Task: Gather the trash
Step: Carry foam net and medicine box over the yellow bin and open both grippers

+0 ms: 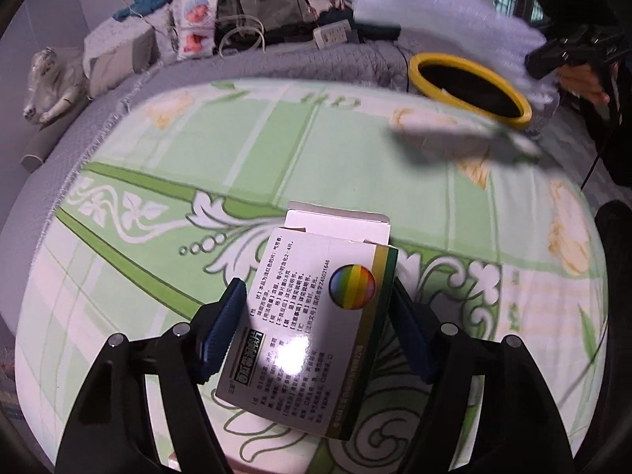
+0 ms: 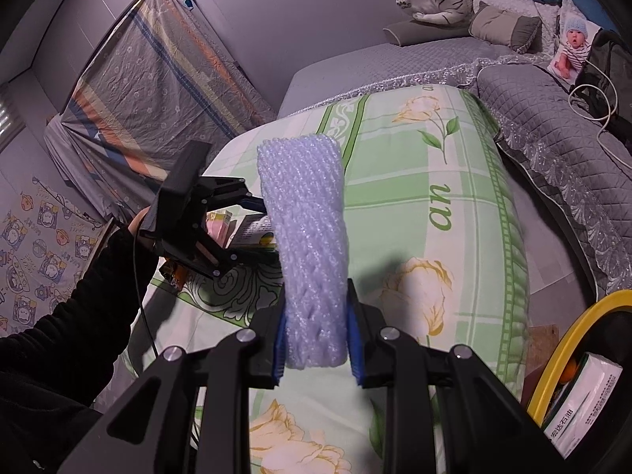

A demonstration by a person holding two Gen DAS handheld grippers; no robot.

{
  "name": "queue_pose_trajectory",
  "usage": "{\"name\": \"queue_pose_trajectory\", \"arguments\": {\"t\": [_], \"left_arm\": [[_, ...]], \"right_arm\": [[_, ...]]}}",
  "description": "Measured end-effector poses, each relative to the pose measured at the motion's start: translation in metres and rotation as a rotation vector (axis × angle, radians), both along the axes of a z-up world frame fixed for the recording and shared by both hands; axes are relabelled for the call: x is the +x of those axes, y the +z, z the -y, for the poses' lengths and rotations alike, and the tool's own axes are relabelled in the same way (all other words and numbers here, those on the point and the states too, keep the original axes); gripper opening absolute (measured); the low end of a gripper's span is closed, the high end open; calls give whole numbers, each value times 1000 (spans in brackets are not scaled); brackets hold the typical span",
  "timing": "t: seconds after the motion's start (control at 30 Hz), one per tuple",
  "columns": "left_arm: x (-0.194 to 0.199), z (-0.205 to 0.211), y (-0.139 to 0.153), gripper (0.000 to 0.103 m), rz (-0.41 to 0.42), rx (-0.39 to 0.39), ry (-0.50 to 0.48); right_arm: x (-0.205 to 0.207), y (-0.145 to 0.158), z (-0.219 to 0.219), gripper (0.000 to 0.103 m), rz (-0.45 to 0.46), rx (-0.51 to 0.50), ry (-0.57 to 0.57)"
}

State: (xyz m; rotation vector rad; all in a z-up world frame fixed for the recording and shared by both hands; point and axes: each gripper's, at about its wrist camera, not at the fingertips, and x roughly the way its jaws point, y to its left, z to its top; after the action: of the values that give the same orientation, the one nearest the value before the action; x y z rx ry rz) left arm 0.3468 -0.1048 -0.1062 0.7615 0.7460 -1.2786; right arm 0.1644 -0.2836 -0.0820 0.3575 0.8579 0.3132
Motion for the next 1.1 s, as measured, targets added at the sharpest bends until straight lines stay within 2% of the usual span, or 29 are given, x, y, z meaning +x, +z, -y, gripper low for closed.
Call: {"name": "queue_pose_trajectory", "arguments": {"t": [0.17, 0.3, 0.47, 0.6, 0.83, 1.1], "left_arm": [[-31, -7, 38, 68, 55, -138, 33], [-66, -8, 69, 69, 102, -292, 79], [-114, 11, 104, 69, 155, -466, 139], [-149, 41, 127, 69, 176, -565, 187], [-189, 108, 140, 69, 201, -593, 261], [-206, 181, 127, 69, 127, -549, 324]], "right_arm": [[-12, 4, 9, 23, 23, 22, -34], [-30, 10, 18, 23, 51, 43, -75], [-60, 22, 44, 23, 96, 57, -169], [-89, 30, 71, 23, 131, 63, -254], [-136, 30, 119, 23, 164, 62, -412], [-175, 9, 170, 23, 148, 47, -577]]}}
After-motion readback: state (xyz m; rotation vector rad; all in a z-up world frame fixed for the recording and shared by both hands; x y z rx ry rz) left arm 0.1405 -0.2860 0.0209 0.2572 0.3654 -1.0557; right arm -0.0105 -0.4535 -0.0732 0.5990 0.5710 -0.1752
